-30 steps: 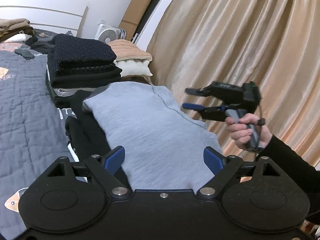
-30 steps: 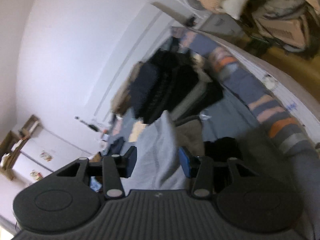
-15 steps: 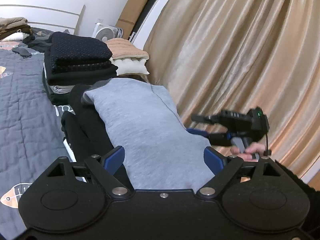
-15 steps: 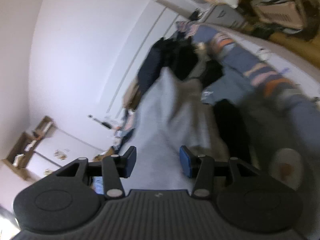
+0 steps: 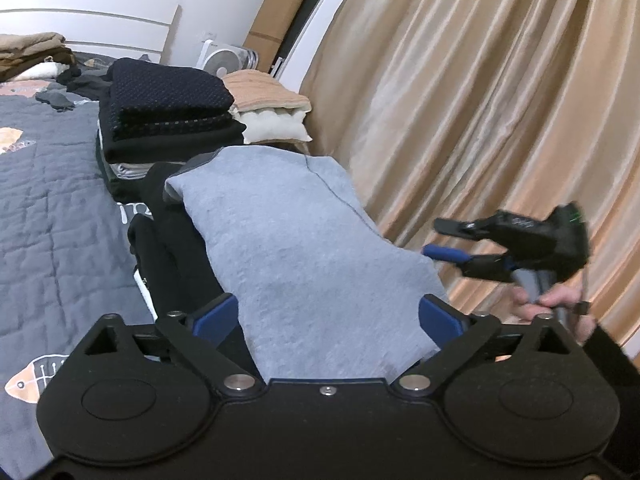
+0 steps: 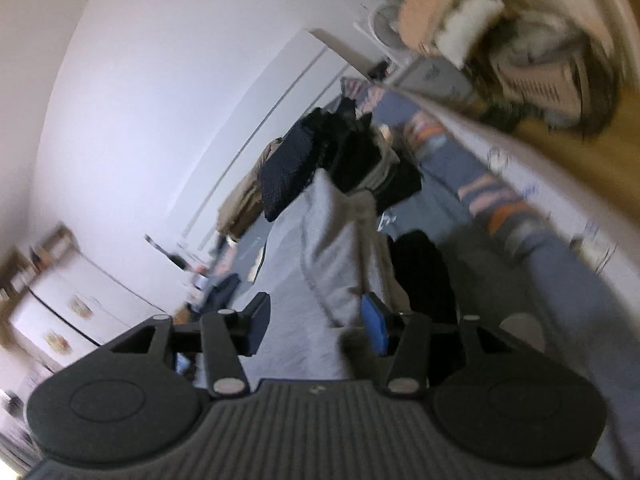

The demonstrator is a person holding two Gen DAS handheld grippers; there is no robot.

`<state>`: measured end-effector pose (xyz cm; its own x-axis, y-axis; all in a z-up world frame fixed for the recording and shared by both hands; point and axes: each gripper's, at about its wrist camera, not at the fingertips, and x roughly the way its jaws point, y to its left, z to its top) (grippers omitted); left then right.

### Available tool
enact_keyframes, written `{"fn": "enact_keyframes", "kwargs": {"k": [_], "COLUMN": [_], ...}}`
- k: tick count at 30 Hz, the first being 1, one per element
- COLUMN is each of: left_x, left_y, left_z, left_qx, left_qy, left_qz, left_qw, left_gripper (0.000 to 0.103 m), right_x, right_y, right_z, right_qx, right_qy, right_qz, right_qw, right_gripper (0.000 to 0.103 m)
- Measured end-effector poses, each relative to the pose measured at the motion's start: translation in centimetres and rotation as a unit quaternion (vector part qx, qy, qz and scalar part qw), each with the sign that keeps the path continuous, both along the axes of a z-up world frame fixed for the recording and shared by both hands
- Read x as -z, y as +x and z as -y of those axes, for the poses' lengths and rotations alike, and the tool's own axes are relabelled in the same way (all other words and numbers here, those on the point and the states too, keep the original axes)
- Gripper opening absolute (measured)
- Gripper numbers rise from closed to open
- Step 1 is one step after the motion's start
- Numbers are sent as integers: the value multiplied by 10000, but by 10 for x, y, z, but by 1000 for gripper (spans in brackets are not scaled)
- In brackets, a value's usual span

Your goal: Fold clothes

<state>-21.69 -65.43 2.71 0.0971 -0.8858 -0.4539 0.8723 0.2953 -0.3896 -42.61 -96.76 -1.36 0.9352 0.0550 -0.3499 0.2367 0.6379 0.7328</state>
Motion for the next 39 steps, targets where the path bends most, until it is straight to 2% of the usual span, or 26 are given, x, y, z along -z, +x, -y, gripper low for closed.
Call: {"fn": "enact_keyframes", "kwargs": {"k": [5,17,20,23,29,34,39], "left_x": [-4,-12,-15,-17,-20,-21,-27], "left_y": [-7,-25,-30,-34,-41,-45,-45], "left_z": [0,-7,-3,0,4,6,7], "left_qx": [-93,-117,-111,-126,-286,-408,-446], "left_qy": [102,174,332,491,814,1035,1175], "left_qz": [30,228,373,385,588,906,776], "left_qw": [9999,9995,9987,9980,9945,9897,9890], "left_gripper": [103,103,103,103,103,103,103], "right_x": [-24,42,29,8,-29,-41,-52], "right_y": [-6,-40,-46,-47,-43,-33,-24], "right_z": [-25,-17,-28,-38,-59,-74,-89], "right_qx": [-66,422,459,496,427,322,204], "right_qy": [-628,24,-263,-627,-1268,-1579,-1865], "right_qz": [-107,-868,-832,-976,-1239,-1696,-2125], "right_qw": [9979,9953,9951,9920,9832,9723,9590], "right_gripper": [56,56,56,58,67,73,76]}}
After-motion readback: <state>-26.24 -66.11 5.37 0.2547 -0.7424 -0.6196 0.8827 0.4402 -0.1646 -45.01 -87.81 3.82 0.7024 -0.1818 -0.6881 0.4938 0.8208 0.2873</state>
